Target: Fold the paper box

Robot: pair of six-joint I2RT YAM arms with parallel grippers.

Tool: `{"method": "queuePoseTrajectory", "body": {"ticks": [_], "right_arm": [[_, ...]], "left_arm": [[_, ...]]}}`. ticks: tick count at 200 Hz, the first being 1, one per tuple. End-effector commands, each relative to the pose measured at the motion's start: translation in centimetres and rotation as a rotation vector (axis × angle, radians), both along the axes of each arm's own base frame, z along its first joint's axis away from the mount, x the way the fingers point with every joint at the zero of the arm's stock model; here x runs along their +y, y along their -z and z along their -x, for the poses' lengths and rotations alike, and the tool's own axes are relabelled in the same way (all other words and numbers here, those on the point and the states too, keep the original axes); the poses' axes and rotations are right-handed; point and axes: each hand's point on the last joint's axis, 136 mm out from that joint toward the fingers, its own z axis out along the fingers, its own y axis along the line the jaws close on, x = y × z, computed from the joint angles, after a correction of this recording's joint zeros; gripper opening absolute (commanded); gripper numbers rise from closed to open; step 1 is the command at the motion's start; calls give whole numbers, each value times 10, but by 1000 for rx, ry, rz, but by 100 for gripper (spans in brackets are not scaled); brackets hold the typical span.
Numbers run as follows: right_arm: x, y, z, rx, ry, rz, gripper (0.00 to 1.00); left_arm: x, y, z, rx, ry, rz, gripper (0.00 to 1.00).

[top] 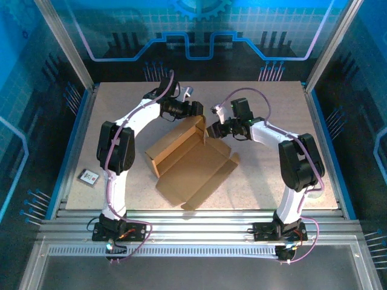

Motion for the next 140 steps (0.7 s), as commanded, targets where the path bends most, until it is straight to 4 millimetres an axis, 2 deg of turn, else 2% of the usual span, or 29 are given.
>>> {"method": "queuePoseTrajectory", "body": {"ticks": [1,47,140], "right_arm": [[16,-14,-9,-78,-41,-17,40],[30,-15,-14,-108,-63,2,40],[32,-3,-36,-187,-25,73,40]], "left_arm": [[-2,16,11,75,65,-8,80],[-7,14,11,102,111,18,77],[-20,11,21,161,229,83,75]]}}
